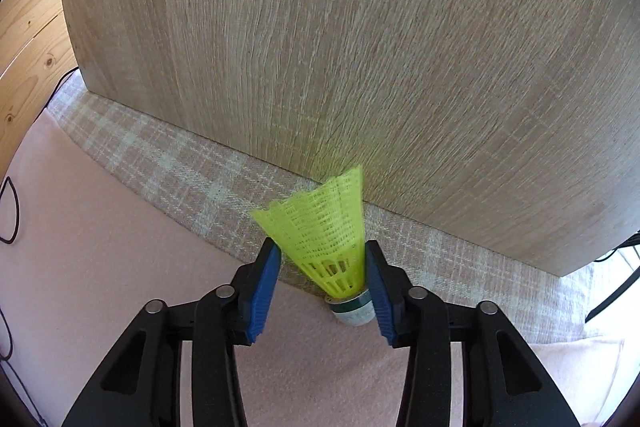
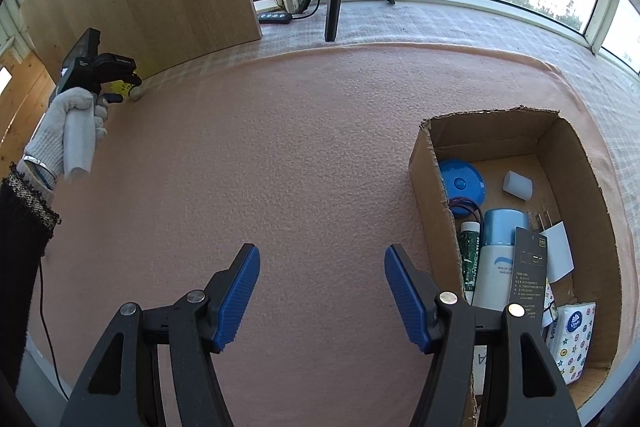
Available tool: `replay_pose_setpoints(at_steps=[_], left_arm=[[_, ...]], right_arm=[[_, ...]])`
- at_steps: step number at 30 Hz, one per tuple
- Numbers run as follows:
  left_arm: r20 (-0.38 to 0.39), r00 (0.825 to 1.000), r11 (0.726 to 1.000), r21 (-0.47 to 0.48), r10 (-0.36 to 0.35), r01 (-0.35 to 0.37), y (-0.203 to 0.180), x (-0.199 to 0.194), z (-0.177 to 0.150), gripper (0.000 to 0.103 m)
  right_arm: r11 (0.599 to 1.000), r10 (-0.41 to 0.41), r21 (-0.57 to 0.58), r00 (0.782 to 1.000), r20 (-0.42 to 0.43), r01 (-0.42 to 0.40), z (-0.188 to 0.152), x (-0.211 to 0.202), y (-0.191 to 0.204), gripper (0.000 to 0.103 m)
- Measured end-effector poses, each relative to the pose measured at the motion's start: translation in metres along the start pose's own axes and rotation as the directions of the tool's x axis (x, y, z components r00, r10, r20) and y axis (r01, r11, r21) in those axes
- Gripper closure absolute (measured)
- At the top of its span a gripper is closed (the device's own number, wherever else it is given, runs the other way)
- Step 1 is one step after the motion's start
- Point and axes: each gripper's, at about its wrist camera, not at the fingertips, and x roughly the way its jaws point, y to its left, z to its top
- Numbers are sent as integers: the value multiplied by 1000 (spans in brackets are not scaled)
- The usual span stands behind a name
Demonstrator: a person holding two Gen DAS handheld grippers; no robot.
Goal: Organize objects
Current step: 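Move the left tool to the yellow shuttlecock and grasp its base, then carry the shuttlecock into the box and open the left tool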
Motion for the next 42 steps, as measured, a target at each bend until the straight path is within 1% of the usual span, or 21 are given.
replay_pose_setpoints(at_steps=[3,5,9,14,18,19,22,23,26,28,29,31,34,37,42], left_arm=[[7,1000,1000,24,2,-2,-5,0,0,64],[13,1000,999,33,3,-4,-8,-2,-1,69],[25,1000,998,55,-19,17,-15,-11,-2,69],[49,997,994,95,-54,49,-25,-34,-11,69],[71,995,983,177,-64,51,-37,-57,-30,69],[73,995,979,197,-72,56,-41,-66,-44,69],[71,993,967,242,-97,78,-39,-88,-66,69],[68,992,962,258,-107,86,-33,-94,-74,69],[55,990,946,305,-132,109,-39,-113,-96,69],[47,988,935,334,-145,121,-45,-124,-114,69],[39,987,929,346,-154,131,-61,-141,-127,69],[28,984,916,371,-176,153,-71,-156,-145,69],[17,977,888,421,-211,184,-90,-175,-170,69],[-5,966,850,474,-259,230,-119,-197,-197,69],[-60,942,767,565,-330,304,-171,-227,-242,69]], right_arm=[[1000,-10,-3,1000,3,10,1,0,-2,42],[1000,-12,-3,1000,7,12,2,0,-2,42],[1000,-11,-10,1000,14,11,3,-2,0,42],[1000,-8,-26,1000,19,9,1,-7,4,42],[998,-24,-53,999,31,26,-3,-15,6,42],[998,-25,-55,999,32,27,-4,-17,6,42],[998,-26,-55,999,42,28,-8,-25,6,42],[998,-25,-53,999,46,27,-9,-28,5,42],[999,-18,-39,998,59,20,-13,-37,2,42],[999,-13,-31,998,67,16,-17,-43,-1,42],[1000,-13,-28,998,69,15,-19,-45,-2,42],[1000,-9,-20,997,72,11,-24,-50,-5,42],[1000,-5,-8,997,77,6,-32,-58,-11,42],[1000,-7,6,996,84,7,-41,-68,-18,42],[999,-29,30,994,101,26,-57,-85,-32,42]])
